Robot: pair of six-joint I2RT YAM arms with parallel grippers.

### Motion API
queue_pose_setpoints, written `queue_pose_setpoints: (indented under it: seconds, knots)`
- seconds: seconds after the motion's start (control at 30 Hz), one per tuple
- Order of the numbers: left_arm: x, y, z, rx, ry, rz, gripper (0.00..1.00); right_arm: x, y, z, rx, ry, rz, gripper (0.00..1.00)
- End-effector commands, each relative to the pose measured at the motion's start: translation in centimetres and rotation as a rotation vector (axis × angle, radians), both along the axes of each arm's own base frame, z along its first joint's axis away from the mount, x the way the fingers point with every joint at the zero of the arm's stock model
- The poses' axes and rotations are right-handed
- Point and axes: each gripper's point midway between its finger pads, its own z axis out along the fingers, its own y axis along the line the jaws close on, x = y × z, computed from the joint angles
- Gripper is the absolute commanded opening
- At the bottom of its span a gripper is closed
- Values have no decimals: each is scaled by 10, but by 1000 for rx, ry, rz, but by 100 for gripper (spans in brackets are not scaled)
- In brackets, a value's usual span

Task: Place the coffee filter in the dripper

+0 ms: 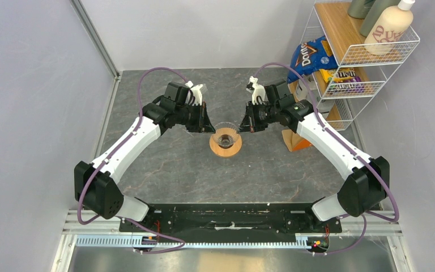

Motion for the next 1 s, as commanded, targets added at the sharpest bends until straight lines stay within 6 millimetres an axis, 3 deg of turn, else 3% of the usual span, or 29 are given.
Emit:
queue_pose_setpoints:
  seconds: [0.0,0.97]
  knots:
    - [2,-2,-12,17,1,-10,2,-3,2,-7,-43,-35,41,0]
    - [-6,4,-48,123,-28,-50,2,-13,-6,-35,-106,-40,67,0]
